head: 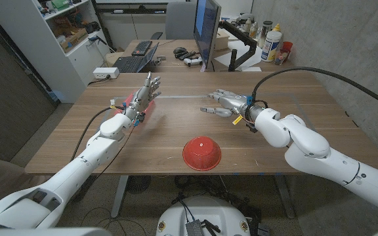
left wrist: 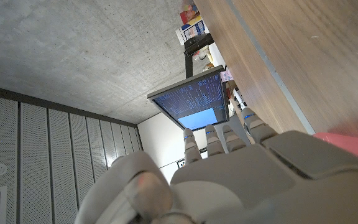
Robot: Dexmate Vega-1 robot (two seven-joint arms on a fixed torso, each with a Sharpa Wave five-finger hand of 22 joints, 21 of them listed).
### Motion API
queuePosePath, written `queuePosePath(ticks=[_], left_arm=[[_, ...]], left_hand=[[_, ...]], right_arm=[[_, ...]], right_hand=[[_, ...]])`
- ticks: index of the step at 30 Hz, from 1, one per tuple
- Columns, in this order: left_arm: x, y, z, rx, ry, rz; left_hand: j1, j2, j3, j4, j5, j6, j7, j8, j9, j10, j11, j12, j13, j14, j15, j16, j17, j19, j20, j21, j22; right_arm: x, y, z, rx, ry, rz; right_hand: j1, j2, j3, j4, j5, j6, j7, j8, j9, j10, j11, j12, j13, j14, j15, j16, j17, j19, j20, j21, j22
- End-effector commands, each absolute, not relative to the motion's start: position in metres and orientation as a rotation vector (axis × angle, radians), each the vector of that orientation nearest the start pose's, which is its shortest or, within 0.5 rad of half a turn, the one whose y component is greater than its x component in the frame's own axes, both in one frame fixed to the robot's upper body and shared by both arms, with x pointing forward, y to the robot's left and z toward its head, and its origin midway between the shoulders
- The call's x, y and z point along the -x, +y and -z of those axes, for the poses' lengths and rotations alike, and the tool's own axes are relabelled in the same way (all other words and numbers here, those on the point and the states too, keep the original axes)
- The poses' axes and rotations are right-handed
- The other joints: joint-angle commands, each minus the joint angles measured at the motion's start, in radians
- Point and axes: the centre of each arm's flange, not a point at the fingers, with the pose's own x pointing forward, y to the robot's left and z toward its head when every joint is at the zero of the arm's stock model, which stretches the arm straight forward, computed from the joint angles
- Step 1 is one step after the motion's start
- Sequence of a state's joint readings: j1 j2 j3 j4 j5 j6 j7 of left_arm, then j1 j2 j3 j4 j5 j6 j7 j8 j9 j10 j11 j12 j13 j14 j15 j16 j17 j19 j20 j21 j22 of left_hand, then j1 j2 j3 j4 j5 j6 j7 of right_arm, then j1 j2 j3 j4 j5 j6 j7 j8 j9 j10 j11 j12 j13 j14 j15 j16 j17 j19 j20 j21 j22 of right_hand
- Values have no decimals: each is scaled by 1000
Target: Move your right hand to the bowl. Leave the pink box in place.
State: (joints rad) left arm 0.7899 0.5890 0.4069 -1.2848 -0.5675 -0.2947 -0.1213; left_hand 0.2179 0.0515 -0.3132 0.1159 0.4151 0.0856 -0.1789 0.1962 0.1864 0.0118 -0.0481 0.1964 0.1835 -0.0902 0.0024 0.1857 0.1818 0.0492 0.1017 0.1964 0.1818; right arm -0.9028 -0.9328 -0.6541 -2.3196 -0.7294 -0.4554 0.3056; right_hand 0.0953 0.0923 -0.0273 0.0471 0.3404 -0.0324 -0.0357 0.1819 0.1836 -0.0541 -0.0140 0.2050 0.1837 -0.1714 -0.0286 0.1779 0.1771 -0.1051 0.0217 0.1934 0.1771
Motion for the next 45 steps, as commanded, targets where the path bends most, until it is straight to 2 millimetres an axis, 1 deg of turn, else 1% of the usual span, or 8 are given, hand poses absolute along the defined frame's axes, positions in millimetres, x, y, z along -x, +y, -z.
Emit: queuePosePath(ticks=[1, 8, 13, 21, 29, 37, 39, 45], left_arm=[[-653, 296, 8, -160, -613, 288], [-652, 296, 9, -166, -607, 297], [-652, 297, 9, -167, -607, 297], [-650, 298, 11, -173, -604, 302], [-649, 298, 11, -184, -605, 317], [-651, 296, 11, -187, -605, 332], [-651, 296, 12, -187, -604, 335], [-653, 296, 13, -189, -602, 346]], left_hand=[[2, -8, -3, -7, 7, 2, 1, 0, 2, -5, 0, 2, 3, -8, 1, -2, 1, -3, -4, 3, 2], [2, -8, -3, -7, 8, 2, 1, 0, 2, -6, 2, 1, 3, -7, 1, -1, 1, -4, -3, 3, 2], [2, -8, -3, -7, 8, 1, 0, 0, 2, -6, 1, 2, 3, -6, 1, 0, 1, -5, -4, 3, 2], [2, -9, -3, -7, 9, 2, 0, 0, 2, -8, -2, 1, 3, -5, 1, 1, 1, -6, -2, 3, 3], [2, -9, -3, -7, 9, 0, 1, 0, 2, -8, 3, 1, 3, -4, 1, 2, 1, -6, -2, 3, 3], [2, -9, -3, -7, 10, 0, 0, 0, 2, -8, 3, 1, 3, -4, 2, 2, 1, -5, -2, 4, 3], [2, -9, -3, -7, 10, 0, 0, 0, 2, -9, 3, 1, 3, -4, 1, 2, 1, -5, -2, 4, 3], [2, -9, -3, -7, 10, 0, 0, 0, 2, -8, 2, 2, 3, -4, 2, 3, 1, -5, -2, 4, 3]], right_arm=[[-468, -125, -3, 1680, -635, -194], [-464, -119, 3, 1686, -646, -196], [-459, -114, 7, 1694, -652, -205], [-449, -109, 10, 1696, -658, -204], [-441, -103, 15, 1698, -656, -193], [-441, -98, 22, 1680, -638, -187], [-439, -96, 23, 1681, -640, -184], [-436, -91, 25, 1687, -633, -177]], right_hand=[[-10, 6, -3, 6, 8, -10, -1, 3, 3, -14, 0, -5, 2, -29, -15, 1, 2, -18, 6, -4, 2], [-11, 8, -2, 7, 10, -8, -1, 5, 3, -11, -4, -2, 2, -29, -15, 2, 2, -17, 6, -3, 2], [-11, 10, -2, 8, 13, 22, -4, 17, 3, -7, -8, 1, 2, -27, -17, 4, 2, -15, 7, -1, 2], [-12, 12, -1, 8, 14, 24, -3, 17, 2, -2, -9, 4, 3, -24, -19, 5, 2, -13, 11, 0, 2], [-12, 14, -1, 10, 15, 25, -2, 16, 2, -1, -6, 5, 3, -23, -19, 6, 2, -14, 15, 0, 2], [-14, 15, -1, 11, 16, 28, -2, 17, 2, 1, -5, 6, 3, -23, -19, 6, 2, -14, 19, 0, 2], [-15, 15, -1, 12, 16, 29, -2, 16, 2, 1, -5, 6, 3, -23, -19, 6, 2, -22, 26, -2, 3], [-18, 15, -2, 14, 17, 32, -3, 17, 2, 3, -6, 7, 3, -25, -19, 5, 3, -27, 30, -3, 3]])
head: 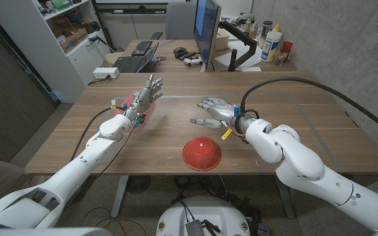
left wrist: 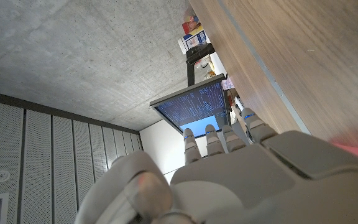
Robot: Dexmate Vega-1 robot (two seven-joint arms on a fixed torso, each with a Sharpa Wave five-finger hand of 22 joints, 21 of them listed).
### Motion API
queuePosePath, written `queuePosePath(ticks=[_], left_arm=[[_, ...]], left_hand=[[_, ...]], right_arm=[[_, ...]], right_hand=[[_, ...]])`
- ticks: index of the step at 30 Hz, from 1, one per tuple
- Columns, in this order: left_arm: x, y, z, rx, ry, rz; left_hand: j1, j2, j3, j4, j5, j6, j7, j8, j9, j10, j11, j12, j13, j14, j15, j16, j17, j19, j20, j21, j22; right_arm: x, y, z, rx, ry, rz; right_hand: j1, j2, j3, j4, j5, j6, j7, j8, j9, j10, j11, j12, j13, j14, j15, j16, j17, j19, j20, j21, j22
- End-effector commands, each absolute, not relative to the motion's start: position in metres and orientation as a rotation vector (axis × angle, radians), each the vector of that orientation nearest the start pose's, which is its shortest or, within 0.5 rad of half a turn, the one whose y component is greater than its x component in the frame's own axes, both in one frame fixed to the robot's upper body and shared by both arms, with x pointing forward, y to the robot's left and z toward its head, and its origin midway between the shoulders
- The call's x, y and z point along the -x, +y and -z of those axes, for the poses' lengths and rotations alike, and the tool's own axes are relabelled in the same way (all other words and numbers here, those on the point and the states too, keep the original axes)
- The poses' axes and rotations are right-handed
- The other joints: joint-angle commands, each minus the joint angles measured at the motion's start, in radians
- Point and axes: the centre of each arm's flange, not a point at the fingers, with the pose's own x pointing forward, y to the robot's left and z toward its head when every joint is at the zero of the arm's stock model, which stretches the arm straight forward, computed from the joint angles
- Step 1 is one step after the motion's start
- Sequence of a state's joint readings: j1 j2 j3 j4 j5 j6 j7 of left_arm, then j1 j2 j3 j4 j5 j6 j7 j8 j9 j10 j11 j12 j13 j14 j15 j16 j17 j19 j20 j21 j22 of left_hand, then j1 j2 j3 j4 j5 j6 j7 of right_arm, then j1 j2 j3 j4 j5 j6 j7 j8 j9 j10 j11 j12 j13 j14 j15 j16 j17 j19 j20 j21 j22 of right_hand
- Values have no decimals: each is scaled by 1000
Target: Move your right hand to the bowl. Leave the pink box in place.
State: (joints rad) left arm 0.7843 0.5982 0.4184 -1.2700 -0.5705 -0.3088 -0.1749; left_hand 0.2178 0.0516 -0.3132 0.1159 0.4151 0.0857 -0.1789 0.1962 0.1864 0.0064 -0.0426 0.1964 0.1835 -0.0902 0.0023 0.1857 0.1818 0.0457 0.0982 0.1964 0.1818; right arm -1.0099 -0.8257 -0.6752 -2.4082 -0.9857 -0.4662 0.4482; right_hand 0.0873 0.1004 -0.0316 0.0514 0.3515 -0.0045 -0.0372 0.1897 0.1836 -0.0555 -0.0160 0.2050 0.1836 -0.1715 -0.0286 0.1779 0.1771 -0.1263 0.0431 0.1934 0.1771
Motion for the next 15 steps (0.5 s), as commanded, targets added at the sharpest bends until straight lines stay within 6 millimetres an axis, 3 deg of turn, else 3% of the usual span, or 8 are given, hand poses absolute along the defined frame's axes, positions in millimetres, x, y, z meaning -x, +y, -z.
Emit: queuePosePath(ticks=[1, 15], left_arm=[[-653, 297, 13, -189, -604, 347], [-654, 293, 11, -203, -608, 372]], left_hand=[[2, -9, -3, -7, 10, 0, 0, 0, 2, -2, -2, 2, 3, -4, 2, 3, 1, -2, 2, 4, 3], [2, -10, -3, -7, 11, -1, 0, 0, 2, -2, -3, 2, 3, -4, 3, 3, 1, -1, 1, 5, 3]], right_arm=[[-436, -90, 25, 1689, -629, -175], [-434, -81, 39, 1704, -622, -152]], right_hand=[[-11, 7, 2, 10, 6, 4, -1, 9, 3, 4, -4, 7, 3, -25, -20, 5, 3, -6, 9, -3, 3], [-16, 6, 0, 13, 7, 7, 0, 8, 2, 4, -5, 8, 3, -31, -19, 4, 3, -24, 20, -7, 3]])
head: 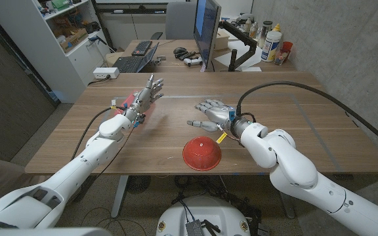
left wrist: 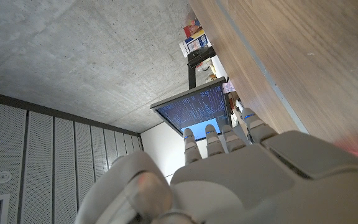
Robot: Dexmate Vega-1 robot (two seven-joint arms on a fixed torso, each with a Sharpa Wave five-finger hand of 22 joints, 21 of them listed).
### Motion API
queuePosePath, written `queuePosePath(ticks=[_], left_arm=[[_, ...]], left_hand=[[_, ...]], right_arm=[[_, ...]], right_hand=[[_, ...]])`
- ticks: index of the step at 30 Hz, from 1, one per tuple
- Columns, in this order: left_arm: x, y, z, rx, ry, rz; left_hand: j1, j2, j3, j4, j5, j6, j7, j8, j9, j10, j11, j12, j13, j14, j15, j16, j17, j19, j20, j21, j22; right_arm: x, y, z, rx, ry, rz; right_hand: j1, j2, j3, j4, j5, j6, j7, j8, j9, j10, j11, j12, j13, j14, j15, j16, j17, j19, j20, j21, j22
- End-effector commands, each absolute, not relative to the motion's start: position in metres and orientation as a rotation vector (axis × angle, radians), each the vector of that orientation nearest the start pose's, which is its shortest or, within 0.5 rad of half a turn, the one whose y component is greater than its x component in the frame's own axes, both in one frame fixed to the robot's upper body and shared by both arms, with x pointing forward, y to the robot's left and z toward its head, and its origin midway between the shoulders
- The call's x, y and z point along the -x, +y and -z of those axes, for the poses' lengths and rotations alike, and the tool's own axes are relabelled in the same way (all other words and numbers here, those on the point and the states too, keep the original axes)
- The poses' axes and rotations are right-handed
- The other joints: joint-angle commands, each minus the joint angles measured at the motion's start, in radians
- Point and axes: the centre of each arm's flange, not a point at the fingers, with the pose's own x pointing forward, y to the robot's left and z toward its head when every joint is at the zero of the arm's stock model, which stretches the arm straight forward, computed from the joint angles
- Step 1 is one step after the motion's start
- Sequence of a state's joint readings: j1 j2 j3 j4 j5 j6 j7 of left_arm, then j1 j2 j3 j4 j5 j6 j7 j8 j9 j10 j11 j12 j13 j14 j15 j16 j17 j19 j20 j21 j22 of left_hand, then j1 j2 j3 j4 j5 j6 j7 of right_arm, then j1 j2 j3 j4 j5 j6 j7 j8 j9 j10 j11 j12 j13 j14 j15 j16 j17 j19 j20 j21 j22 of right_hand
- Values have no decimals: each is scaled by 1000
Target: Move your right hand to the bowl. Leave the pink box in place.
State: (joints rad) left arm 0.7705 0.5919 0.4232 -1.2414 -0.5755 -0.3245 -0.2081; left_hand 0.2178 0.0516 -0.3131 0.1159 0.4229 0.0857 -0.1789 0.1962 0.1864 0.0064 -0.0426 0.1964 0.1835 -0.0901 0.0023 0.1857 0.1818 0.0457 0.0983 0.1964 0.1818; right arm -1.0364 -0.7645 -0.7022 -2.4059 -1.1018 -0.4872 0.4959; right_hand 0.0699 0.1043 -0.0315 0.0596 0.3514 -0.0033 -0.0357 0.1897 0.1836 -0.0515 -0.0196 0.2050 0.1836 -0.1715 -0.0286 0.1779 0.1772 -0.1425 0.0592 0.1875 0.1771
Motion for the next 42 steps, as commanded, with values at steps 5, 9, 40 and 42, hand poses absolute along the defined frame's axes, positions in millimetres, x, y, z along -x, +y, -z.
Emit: queuePosePath(ticks=[5, 9, 40, 42], left_arm=[[-654, 293, 11, -212, -607, 377], [-654, 294, 14, -219, -600, 378], [-648, 304, 20, -243, -599, 370], [-647, 305, 21, -245, -596, 370]], left_hand=[[1, -10, -3, -7, 4, -1, 1, 0, 2, -4, -6, 2, 3, -5, 3, 3, 1, -2, 1, 5, 3], [1, -10, -3, -7, 4, -1, 1, 0, 2, -4, -6, 2, 3, -5, 2, 3, 1, -1, 1, 5, 3], [1, -10, -3, -7, 6, -3, 0, -1, 2, -5, -5, 2, 3, -6, 4, 3, 1, -3, 1, 5, 3], [1, -11, -3, -7, 6, -3, 0, -1, 2, -5, -6, 2, 3, -7, 3, 3, 1, -2, 0, 5, 3]], right_arm=[[-434, -76, 45, 1688, -635, -166], [-435, -74, 49, 1663, -658, -188], [-446, -55, 77, 1567, -739, -259], [-447, -55, 78, 1558, -739, -264]], right_hand=[[2, 2, 0, 5, 8, 5, -1, 7, 2, -1, -2, 7, 3, -32, -18, 4, 3, -10, 8, -1, 3], [3, 4, 1, 5, 9, 3, -2, 6, 2, -5, -1, 6, 3, -31, -20, 4, 3, -8, 9, 0, 3], [-1, 37, 19, 21, 12, -125, 4, -17, 3, -39, -10, -2, 3, -34, -18, 6, 3, 5, -3, 10, 4], [-1, 38, 19, 22, 12, -122, 4, -14, 3, -38, -9, -1, 3, -33, -18, 6, 3, 5, -3, 10, 4]])
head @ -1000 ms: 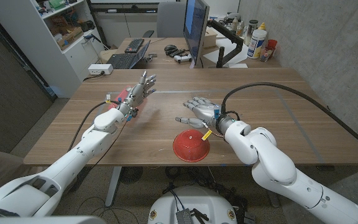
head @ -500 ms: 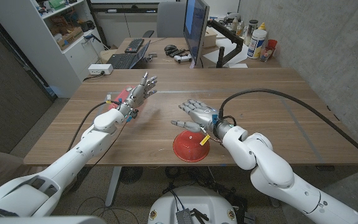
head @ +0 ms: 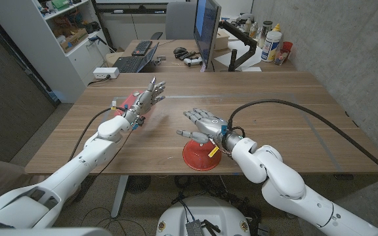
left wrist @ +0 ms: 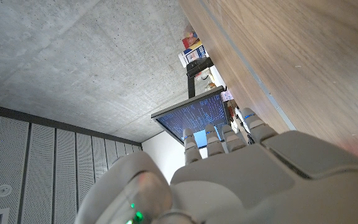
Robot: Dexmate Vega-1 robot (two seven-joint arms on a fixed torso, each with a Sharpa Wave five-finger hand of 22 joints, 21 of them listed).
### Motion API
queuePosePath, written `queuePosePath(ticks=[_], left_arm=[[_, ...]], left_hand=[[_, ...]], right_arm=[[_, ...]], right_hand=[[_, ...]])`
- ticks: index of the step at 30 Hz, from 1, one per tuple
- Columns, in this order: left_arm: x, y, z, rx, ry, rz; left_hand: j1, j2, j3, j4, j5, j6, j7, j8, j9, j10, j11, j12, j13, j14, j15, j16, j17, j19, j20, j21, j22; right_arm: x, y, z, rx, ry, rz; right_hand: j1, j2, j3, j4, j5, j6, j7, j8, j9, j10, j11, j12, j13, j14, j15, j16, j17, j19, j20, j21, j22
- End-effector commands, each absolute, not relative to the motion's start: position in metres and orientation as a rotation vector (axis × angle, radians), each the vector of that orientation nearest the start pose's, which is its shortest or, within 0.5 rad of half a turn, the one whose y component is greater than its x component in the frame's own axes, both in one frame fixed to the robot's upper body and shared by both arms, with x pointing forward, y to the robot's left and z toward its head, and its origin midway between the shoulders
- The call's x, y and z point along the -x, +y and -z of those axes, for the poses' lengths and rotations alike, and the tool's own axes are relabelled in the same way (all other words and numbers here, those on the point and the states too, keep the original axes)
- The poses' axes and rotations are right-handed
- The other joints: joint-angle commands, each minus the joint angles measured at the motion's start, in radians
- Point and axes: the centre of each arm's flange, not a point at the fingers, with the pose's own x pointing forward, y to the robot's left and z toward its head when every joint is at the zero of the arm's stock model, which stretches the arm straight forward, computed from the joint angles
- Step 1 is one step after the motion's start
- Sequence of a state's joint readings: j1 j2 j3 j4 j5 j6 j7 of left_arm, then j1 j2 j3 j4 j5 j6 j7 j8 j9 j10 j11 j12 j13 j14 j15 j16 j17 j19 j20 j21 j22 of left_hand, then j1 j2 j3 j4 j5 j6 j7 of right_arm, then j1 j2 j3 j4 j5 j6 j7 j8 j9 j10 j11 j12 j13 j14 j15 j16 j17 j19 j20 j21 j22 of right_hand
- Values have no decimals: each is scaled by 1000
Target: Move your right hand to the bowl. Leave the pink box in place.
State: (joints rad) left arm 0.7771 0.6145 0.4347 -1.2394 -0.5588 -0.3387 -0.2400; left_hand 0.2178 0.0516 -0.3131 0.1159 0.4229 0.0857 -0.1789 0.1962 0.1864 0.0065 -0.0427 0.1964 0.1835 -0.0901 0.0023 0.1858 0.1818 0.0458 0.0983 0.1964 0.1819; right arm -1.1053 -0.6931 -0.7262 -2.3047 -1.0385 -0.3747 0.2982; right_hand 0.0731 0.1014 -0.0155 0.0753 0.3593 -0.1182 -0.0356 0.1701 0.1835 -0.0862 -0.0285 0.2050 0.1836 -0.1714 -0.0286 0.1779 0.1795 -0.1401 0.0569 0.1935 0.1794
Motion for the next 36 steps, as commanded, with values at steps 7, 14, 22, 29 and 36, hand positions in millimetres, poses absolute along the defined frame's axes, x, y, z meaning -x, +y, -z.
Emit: queuePosePath(ticks=[7, 14, 22, 29, 36], left_arm=[[-646, 307, 25, -240, -598, 364], [-645, 309, 31, -233, -590, 349], [-647, 304, 32, -237, -592, 358], [-649, 302, 32, -250, -592, 363], [-650, 299, 34, -250, -594, 369]], left_hand=[[1, -11, -3, -7, 6, -3, -1, -1, 2, -7, -6, 1, 3, -7, 2, 3, 1, -2, 0, 5, 3], [1, -11, -3, -7, 6, -6, -1, -1, 2, -6, -5, 2, 3, -7, 3, 3, 1, -2, 0, 5, 3], [1, -11, -3, -6, 7, -6, -1, -1, 2, -5, -5, 2, 3, -8, 2, 3, 1, -2, 0, 5, 3], [0, -11, -3, -6, 7, -5, -9, -1, 2, -8, -5, 1, 3, -8, 2, 3, 1, -2, 0, 6, 3], [1, -10, -3, -6, 7, -3, -14, 0, 2, -8, -6, 1, 3, -8, 2, 3, 1, -3, -1, 6, 3]], right_arm=[[-456, -53, 89, 1540, -722, -294], [-454, -51, 93, 1540, -730, -284], [-452, -51, 98, 1557, -703, -262], [-453, -51, 101, 1549, -699, -265], [-455, -49, 105, 1547, -689, -263]], right_hand=[[-5, 61, 15, 13, 5, 0, 0, 13, 3, -2, -10, 1, 3, -32, -22, 7, 1, 6, -4, 5, 1], [0, 86, 34, 21, 8, 8, -4, 19, 3, 2, -13, 4, 3, -28, -26, 9, 1, 10, -7, 7, 2], [12, 103, 68, 31, 13, 27, -12, 28, 3, 7, -21, 7, 3, -38, -33, 6, 1, 2, -22, 5, 2], [16, 104, 82, 35, 13, 32, -13, 30, 3, 6, -19, 7, 3, -40, -33, 6, 1, 1, -22, 5, 2], [20, 100, 91, 36, 14, 37, -12, 31, 3, 6, -18, 7, 3, -40, -31, 6, 1, 1, -18, 5, 2]])
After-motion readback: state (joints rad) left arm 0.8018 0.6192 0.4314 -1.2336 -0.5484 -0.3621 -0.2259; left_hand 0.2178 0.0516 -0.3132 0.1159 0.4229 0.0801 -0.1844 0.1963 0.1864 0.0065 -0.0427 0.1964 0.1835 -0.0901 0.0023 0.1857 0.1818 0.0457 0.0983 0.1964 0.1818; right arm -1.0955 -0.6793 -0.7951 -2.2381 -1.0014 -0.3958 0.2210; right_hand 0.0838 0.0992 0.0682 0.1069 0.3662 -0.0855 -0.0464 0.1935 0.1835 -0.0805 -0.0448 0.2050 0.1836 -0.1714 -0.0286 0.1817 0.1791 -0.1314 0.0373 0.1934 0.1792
